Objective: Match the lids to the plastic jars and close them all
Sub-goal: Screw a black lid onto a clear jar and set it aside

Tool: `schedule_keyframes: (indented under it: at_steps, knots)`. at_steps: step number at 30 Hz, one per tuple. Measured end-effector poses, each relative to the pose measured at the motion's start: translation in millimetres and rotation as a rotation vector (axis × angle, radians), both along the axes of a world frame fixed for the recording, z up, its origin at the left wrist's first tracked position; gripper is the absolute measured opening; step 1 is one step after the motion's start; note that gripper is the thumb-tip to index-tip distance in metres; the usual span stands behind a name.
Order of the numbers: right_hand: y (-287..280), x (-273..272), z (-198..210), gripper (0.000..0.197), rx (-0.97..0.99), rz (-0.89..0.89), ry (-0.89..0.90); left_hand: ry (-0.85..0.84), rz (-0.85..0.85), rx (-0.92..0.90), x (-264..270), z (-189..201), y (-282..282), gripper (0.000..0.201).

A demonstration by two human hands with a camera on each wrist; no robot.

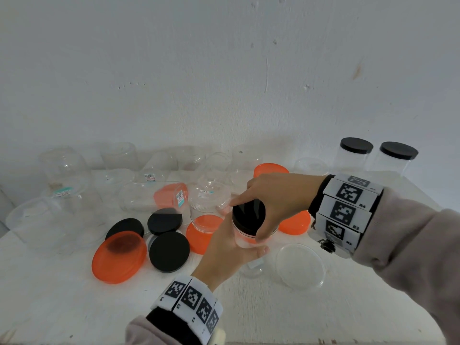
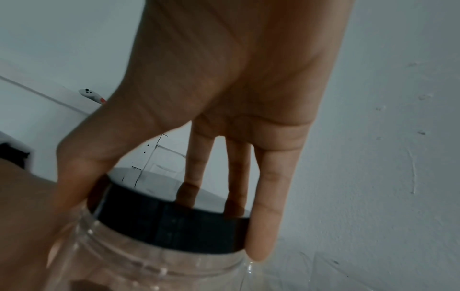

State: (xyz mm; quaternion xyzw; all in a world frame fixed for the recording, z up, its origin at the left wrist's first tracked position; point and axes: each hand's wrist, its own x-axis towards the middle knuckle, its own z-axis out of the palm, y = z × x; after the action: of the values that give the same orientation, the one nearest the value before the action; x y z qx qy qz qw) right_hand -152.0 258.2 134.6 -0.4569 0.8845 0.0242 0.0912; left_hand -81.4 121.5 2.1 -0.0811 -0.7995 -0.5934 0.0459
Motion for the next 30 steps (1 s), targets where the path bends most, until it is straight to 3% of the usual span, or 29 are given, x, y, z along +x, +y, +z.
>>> schedule_keyframes:
  at_steps: [10, 13, 15, 18, 20, 27, 30]
  knots:
    - [-3.3, 13.8, -10.2, 0.047, -0.150, -0.130, 0.078, 0.037, 0.083, -0.042, 2.4, -3.4, 6.3, 0.082]
    - [-5.3, 15.7, -11.6, 0.052, -0.127, -0.189, 0.080, 0.036, 0.084, -0.047, 1.8, -4.2, 5.6, 0.084]
    - [-6.3, 11.9, -6.1, 0.056, -0.057, -0.215, -0.014, 0.030, 0.066, -0.046, 1.2, -4.7, 4.2, 0.085]
    - [-8.2, 5.2, 5.3, 0.080, 0.132, -0.174, -0.160, 0.020, 0.059, -0.043, 1.0, -4.8, 2.6, 0.081]
    - [-8.8, 2.0, 6.9, 0.087, 0.139, -0.131, -0.159, 0.025, 0.056, -0.042, 0.9, -3.9, 2.4, 0.077]
    - [-3.1, -0.7, 2.3, 0.078, -0.016, -0.082, -0.090, 0.042, 0.041, -0.006, 0.2, -6.5, 3.9, 0.077]
    - [-1.4, 0.7, -2.5, 0.065, -0.078, -0.107, -0.064, 0.047, 0.060, -0.017, 0.1, -7.0, 4.6, 0.078]
